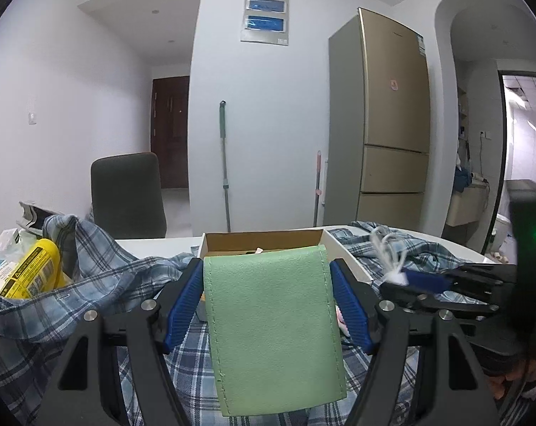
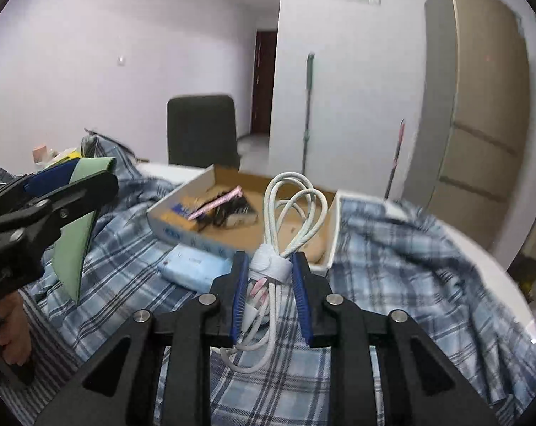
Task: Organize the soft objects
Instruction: 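Close the right tool on the white cable while left holds the green card, then carry the green card and white cable over the box with both tools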
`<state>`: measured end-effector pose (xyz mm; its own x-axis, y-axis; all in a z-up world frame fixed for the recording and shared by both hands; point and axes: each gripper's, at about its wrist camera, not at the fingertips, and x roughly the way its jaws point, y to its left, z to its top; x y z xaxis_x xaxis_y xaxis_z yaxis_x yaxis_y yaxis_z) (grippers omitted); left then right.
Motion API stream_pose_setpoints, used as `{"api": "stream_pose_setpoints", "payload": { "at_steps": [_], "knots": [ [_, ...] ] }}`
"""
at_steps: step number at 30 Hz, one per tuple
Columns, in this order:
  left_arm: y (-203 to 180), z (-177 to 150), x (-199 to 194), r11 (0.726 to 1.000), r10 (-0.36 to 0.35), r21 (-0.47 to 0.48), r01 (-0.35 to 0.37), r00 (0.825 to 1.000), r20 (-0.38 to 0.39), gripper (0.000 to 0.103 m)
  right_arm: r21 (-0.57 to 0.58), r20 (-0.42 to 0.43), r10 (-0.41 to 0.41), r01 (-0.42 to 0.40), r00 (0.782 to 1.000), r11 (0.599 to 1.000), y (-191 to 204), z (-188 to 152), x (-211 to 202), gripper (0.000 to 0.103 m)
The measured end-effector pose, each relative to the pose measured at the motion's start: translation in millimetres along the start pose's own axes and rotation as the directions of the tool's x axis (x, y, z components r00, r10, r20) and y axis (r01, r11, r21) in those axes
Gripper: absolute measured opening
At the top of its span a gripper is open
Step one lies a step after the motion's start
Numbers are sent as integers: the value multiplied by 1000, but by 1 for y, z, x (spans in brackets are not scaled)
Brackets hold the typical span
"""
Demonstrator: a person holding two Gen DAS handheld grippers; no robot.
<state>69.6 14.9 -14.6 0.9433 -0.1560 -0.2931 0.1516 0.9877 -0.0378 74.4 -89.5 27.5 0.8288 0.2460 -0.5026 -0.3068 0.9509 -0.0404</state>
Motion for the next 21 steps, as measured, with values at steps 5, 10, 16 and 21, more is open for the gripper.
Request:
{"api": "stream_pose_setpoints", "payload": {
  "at_steps": [5,10,16,21],
  "knots": [
    [6,2,-4,1000,14,-26,-14,1000,23,73,-11,92,18,-17,996,1000,2,0,-16,24],
    [3,3,-13,1000,22,-23,-20,997,79,73,20,170,-4,1,985,1000,0,0,-30,24],
    [1,7,-41,996,92,-26,-89,965,244,73,84,247,-32,11,968,996,-10,2,-44,24],
    [0,20,-42,998,55,-6,-56,953,299,73,114,339,-80,43,938,993,-23,29,-48,24]
  ]
}}
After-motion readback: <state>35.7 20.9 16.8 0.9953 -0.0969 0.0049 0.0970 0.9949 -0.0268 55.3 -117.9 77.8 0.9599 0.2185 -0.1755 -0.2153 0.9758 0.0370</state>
